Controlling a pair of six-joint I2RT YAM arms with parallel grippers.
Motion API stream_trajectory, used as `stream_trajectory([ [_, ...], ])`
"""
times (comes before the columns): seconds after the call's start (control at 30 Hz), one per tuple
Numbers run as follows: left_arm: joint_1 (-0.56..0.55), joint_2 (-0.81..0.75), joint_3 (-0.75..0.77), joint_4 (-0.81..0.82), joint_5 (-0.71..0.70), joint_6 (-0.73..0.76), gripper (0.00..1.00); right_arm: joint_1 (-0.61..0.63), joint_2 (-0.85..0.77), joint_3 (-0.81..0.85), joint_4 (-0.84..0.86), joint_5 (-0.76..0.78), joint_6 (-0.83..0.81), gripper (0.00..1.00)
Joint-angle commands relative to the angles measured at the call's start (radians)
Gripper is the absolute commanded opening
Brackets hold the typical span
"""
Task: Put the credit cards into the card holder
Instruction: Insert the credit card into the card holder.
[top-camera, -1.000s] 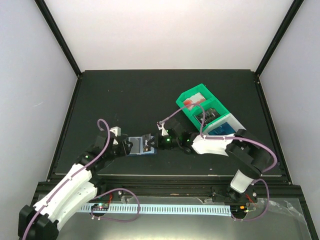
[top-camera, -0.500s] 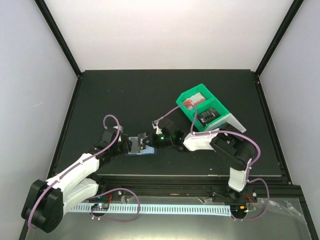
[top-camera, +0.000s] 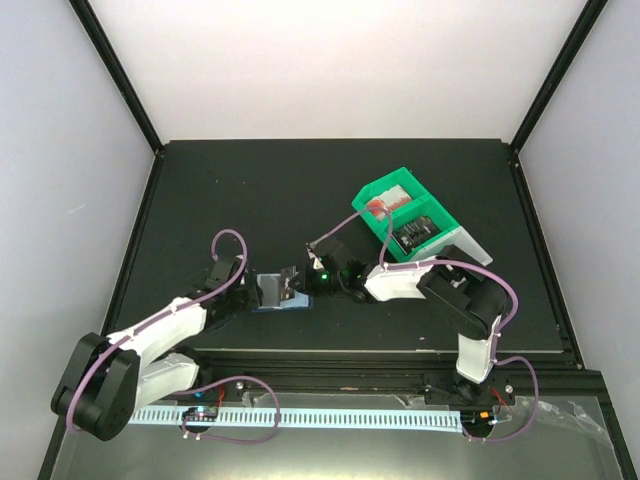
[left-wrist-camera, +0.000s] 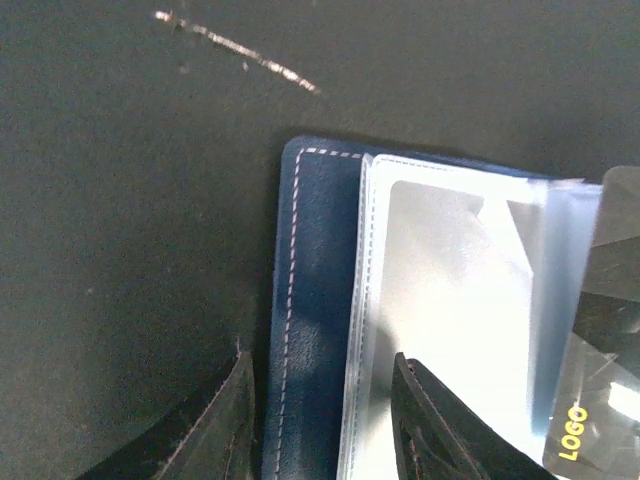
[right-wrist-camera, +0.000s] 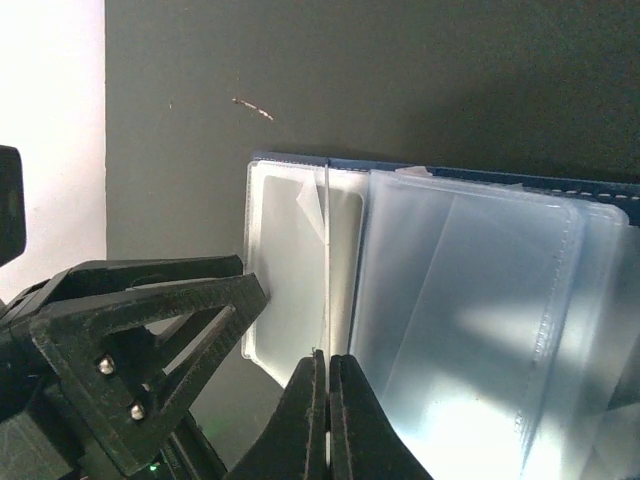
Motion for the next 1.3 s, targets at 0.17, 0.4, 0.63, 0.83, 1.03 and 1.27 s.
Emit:
stream_trajectory([
  [0.17, 0.009, 0.032, 0.033, -0.032, -0.030, -0.053, 0.47, -0.004, 0.071, 0.019, 0.094, -0.057, 0.049, 0.01],
  [0.4, 0.008, 0.056, 0.035, -0.046, -0.035, -0.071, 0.43, -0.004, 0.110, 0.009, 0.135, -0.077, 0.098, 0.01],
  [0.63, 0.009, 0.059, 0.035, -0.059, -0.039, -0.077, 0.32, -0.006, 0.143, -0.004, 0.215, -0.107, 0.174, 0.01],
  [0.83, 0.009, 0.060, 0.034, -0.059, -0.035, -0.076, 0.35, -0.006, 0.183, 0.008, 0.242, -0.127, 0.195, 0.01],
  [1.03, 0.008, 0.063, 0.032, -0.052, -0.024, -0.074, 0.35, 0.002, 0.221, 0.053, 0.227, -0.157, 0.180, 0.01],
  [1.27, 0.008, 0.059, 0.032, -0.049, -0.008, -0.071, 0.38, 0.010, 0.256, 0.100, 0.217, -0.149, 0.179, 0.01],
])
